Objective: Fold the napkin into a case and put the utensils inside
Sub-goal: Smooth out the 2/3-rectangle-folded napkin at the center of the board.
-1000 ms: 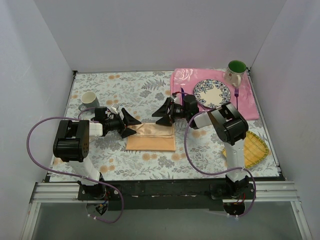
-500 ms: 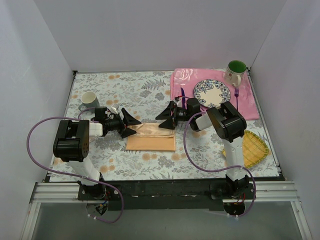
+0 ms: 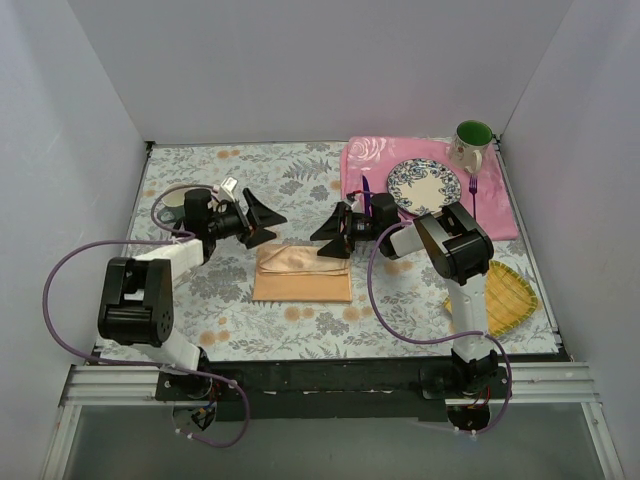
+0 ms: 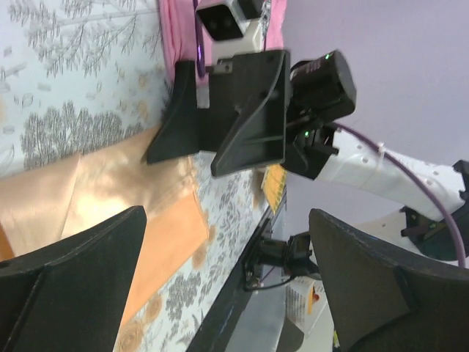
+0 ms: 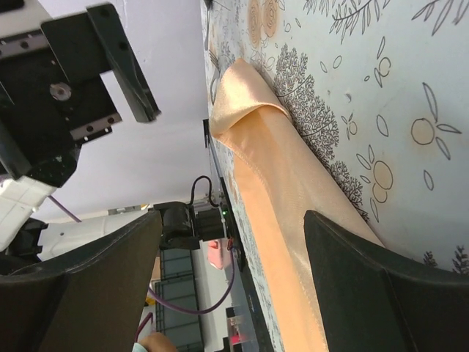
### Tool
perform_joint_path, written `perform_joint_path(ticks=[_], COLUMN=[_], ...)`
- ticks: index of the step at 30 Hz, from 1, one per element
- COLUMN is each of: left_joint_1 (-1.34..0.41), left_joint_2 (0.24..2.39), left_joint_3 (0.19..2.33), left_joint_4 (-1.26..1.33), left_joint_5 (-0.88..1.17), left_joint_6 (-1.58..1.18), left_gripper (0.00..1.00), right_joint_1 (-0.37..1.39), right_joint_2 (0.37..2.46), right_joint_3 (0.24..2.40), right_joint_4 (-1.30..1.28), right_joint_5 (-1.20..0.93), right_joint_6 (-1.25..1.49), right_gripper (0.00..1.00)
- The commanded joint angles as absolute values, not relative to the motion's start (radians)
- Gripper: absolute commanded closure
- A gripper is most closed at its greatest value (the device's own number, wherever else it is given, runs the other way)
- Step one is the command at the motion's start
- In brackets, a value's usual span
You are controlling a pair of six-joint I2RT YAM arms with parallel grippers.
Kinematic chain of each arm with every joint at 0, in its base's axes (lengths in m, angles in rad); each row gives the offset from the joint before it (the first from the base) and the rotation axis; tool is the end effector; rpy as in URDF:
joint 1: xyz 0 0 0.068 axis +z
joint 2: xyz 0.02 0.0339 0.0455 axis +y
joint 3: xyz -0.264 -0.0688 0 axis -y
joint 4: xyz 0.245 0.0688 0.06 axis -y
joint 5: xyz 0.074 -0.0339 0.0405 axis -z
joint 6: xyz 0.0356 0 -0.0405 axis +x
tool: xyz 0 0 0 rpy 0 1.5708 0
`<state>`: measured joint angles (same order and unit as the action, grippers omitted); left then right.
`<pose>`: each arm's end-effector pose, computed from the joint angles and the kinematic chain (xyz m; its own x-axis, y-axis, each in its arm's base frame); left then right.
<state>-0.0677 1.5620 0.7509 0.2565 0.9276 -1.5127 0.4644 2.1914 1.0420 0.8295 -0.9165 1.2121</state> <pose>0.3083 -0.0495 0.1910 -0.7486 -0.5494 0.3713 -0.4827 0.0676 -0.8731 0.3622 0.2131 0.0992 -0.9845 0.1442 -0.0996 -0.0688 0.2045 0.9764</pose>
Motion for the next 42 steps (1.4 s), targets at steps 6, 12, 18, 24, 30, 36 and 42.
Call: perform_joint_path(ticks=[6, 12, 18, 24, 30, 36, 42], left_joint_1=[-0.093, -0.081, -0.026, 0.029, 0.060, 0.064, 0.020], left_joint_2=[1.772, 1.825, 1.908, 1.922, 1.930, 1.922, 1.760], left_joint_3=[0.808, 0.710, 0.681, 0.683, 0.647, 0.637, 0.708], left_joint_4=[0.376, 0.333, 0.301, 0.276, 0.281, 0.299, 0.310], left_joint_5=[0.913, 0.848, 0.825, 0.839, 0.836, 0.868, 0.981], left_joint_6=[-1.586, -1.519, -1.477, -1.436, -1.419, -1.422, -1.432], left_gripper=[0.08, 0.08, 0.09, 0.09, 0.09, 0.10, 0.09], right_joint_1=[0.453, 0.451, 0.453, 0.449, 0.439, 0.439, 0.486], right_joint_2=[2.233, 2.241, 2.244, 2.249, 2.253, 2.260, 2.194], right_joint_3=[1.046, 1.046, 1.045, 1.042, 1.049, 1.049, 1.109], right_joint_4=[0.710, 0.712, 0.706, 0.703, 0.645, 0.656, 0.745], right_joint_5=[-0.839, -0.834, -0.834, -0.839, -0.850, -0.874, -0.942], right_joint_6=[1.104, 1.108, 1.103, 1.088, 1.022, 1.014, 1.052], right_gripper=[0.13, 0.13, 0.13, 0.13, 0.13, 0.13, 0.14])
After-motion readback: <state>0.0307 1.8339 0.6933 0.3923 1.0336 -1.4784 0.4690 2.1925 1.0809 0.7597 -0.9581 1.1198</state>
